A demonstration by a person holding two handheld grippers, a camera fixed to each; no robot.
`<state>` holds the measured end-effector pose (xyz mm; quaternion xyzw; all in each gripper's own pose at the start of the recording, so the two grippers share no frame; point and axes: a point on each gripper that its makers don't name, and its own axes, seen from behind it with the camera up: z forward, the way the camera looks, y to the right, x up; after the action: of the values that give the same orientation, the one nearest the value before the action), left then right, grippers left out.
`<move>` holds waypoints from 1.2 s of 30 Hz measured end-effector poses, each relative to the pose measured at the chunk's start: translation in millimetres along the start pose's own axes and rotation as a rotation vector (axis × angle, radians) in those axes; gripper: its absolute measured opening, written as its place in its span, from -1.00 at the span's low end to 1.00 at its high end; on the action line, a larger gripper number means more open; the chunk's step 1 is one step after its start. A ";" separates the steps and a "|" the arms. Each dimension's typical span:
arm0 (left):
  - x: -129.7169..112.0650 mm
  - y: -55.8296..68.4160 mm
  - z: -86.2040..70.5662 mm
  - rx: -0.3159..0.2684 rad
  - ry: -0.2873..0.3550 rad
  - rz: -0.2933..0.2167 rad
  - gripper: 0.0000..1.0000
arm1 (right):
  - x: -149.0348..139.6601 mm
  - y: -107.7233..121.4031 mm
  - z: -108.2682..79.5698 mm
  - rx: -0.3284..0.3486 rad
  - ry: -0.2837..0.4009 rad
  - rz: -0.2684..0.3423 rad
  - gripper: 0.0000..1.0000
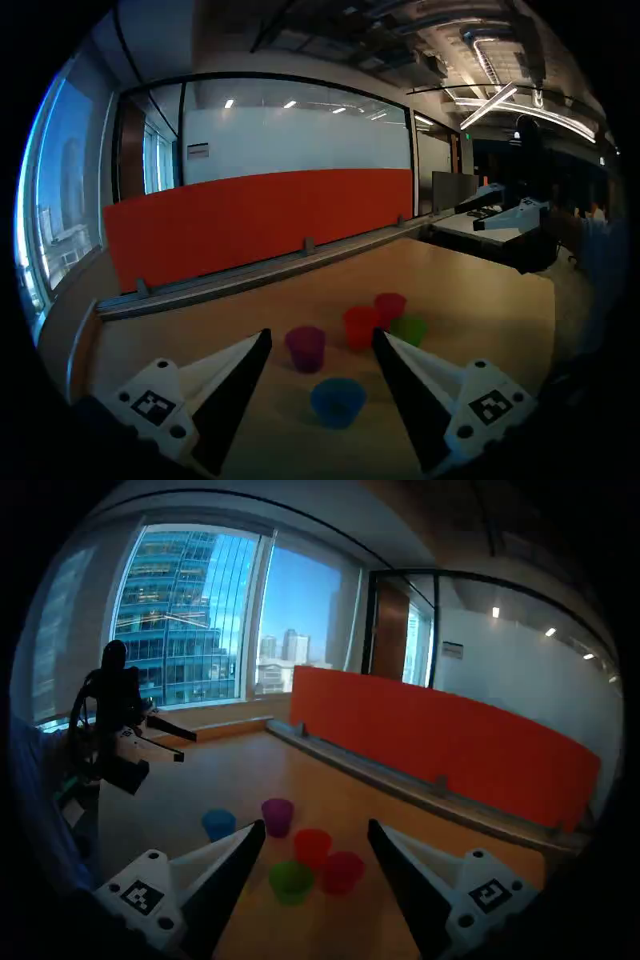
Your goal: Pour water
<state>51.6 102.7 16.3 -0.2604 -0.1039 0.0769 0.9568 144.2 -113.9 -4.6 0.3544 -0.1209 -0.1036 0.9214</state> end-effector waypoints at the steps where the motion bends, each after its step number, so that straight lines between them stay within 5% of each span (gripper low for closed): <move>1: -2.2 1.2 0.5 -0.004 -0.005 0.003 0.86 | -2.6 -0.6 1.1 0.003 -0.007 -0.004 0.99; 12: -30.0 15.6 9.2 -0.053 -0.060 0.016 0.86 | -32.0 -7.3 16.9 0.042 -0.072 -0.003 0.99; 36: -113.5 21.6 28.2 -0.087 -0.197 0.020 0.86 | -118.6 -13.1 58.8 0.086 -0.206 -0.008 0.99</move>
<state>-66.8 111.8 10.9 -0.2939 -0.1983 0.1069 0.9289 12.8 -127.5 11.1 0.3818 -0.2178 -0.1378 0.8876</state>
